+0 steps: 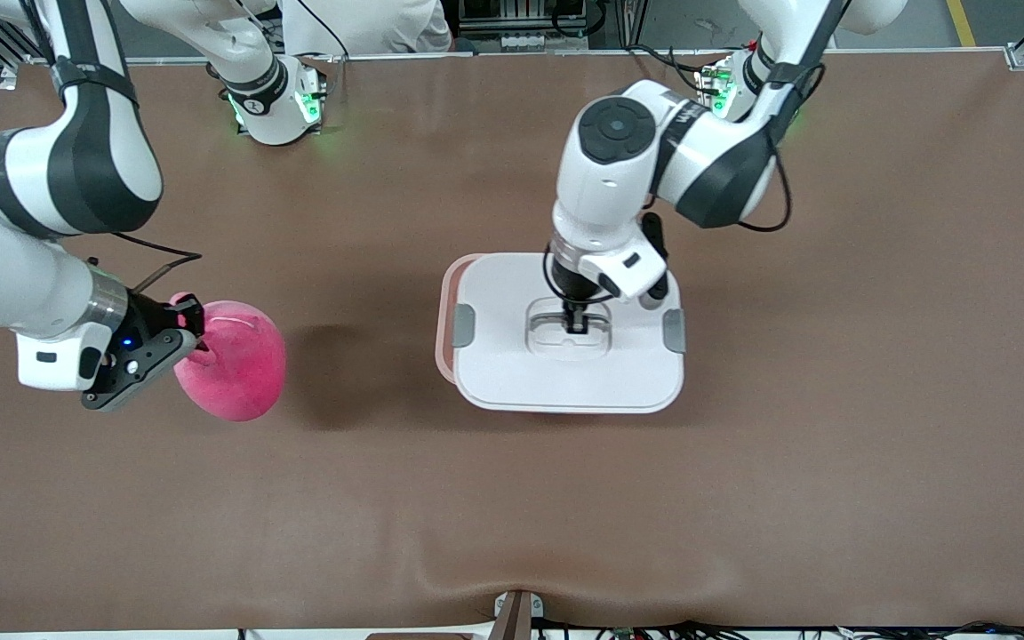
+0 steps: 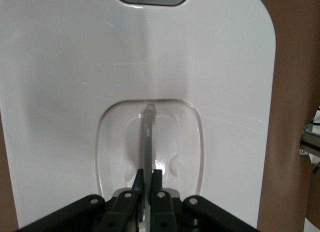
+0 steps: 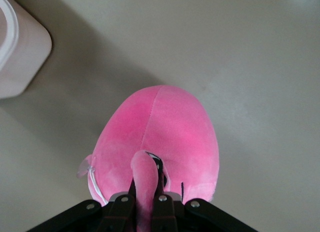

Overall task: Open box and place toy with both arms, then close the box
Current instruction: 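Lift the lid with the left gripper while the right gripper lifts the plush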

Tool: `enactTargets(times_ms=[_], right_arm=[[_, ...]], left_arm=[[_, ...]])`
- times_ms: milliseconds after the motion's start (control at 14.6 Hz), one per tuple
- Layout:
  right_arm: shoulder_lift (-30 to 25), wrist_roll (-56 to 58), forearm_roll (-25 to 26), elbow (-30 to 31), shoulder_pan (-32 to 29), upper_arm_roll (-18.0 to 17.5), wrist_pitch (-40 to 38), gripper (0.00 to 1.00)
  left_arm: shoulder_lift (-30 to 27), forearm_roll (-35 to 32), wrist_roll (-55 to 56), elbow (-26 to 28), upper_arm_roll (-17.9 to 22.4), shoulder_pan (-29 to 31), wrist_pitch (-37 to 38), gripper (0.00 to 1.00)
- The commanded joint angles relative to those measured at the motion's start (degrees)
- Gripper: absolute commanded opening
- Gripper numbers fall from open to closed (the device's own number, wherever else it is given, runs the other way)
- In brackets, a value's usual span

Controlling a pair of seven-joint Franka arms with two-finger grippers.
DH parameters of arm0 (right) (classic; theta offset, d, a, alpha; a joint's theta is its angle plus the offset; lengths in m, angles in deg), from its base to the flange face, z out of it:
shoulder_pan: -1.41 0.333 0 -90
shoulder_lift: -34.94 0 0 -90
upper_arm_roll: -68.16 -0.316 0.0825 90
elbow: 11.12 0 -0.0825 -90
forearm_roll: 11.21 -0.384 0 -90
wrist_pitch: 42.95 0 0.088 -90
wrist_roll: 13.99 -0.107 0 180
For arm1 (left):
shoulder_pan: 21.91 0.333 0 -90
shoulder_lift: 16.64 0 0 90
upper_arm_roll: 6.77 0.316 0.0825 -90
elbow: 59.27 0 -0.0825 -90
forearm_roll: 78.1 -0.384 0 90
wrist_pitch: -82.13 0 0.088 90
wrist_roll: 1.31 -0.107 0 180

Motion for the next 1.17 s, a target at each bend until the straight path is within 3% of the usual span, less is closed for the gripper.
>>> enactTargets(times_ms=[0,206,549,755,892,1098], right_arm=[[-0.6,-11.2,-0.3,-2.2,4.3,0.0,-2.0,0.0],[-0.6,-19.5,-0.2,-2.9,8.6,0.1,-2.1,0.0],[0.0,-38.0,-0.2,-6.7,18.5,0.1,-2.0,0.0],[0.6,-42.5,-0.7,-7.6,21.3,0.0,-1.5,0.0],[4.0,-43.0,-3.8,-11.3,22.7,0.0,-1.5,0.0],[9.3,-51.8,-4.4,-17.2,26.0,0.1,-1.6,0.0]], left_arm=[[-3.0,-1.1,-2.4,1.1,-0.4,3.1,2.1,0.0],[-4.2,-1.1,-9.1,1.5,-0.4,5.0,5.3,0.0],[-6.8,-0.3,-11.2,3.5,-0.8,10.3,5.5,0.0],[-9.2,0.7,-14.9,5.9,-0.8,13.3,5.4,0.0],[-11.1,3.3,-19.6,8.8,-0.8,15.6,5.2,0.0],[-15.2,4.9,-23.8,15.9,-0.8,17.3,1.0,0.0]])
